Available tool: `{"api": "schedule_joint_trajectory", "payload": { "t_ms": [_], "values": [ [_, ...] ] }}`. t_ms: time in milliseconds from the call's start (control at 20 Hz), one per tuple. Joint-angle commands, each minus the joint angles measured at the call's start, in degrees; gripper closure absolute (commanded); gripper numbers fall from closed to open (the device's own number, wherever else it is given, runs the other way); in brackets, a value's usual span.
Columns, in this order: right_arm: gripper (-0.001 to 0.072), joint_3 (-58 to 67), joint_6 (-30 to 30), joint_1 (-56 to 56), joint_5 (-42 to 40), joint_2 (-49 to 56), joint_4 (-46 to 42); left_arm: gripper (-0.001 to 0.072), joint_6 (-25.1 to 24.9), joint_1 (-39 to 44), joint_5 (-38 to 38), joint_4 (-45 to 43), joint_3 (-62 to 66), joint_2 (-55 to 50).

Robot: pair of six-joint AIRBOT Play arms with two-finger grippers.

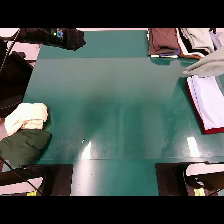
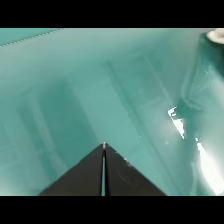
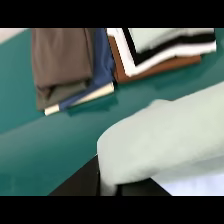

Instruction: Fold the shirts.

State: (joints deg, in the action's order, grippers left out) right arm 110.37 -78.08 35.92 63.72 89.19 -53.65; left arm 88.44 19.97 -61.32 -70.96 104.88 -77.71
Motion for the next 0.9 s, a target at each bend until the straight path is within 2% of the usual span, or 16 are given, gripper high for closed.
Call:
{"api": "schedule_joint_trajectory", "payload": {
  "t_ms": [0, 300, 700, 750, 850],
  "values": [
    [0.0691, 4.57, -0.15, -0.11, 2.62, -1.2, -1.6, 0.0683, 0.04, 0.04, -0.13, -0.02, -0.02, -0.02],
    [0.0691, 1.27, -2.91, 1.16, 10.71, -6.62, -11.69, 0.0683, -0.44, 0.04, -1.38, -0.17, -0.02, -0.02],
    [0.0688, -36.33, -2.86, 11.17, 12.31, -25.24, -23.02, 0.0683, -1.95, 0.04, -2.82, -0.63, -0.02, -0.02],
    [0.0625, -41.42, -2.86, 12.92, 12.28, -27.41, -22.99, 0.0683, -1.95, 0.04, -2.84, -0.63, -0.02, -0.02],
    [0.0111, -49.81, -2.86, 16.59, 11.37, -30.86, -23.04, 0.0683, -1.95, 0.04, -2.84, -0.63, -0.02, -0.02]
  ]
}}
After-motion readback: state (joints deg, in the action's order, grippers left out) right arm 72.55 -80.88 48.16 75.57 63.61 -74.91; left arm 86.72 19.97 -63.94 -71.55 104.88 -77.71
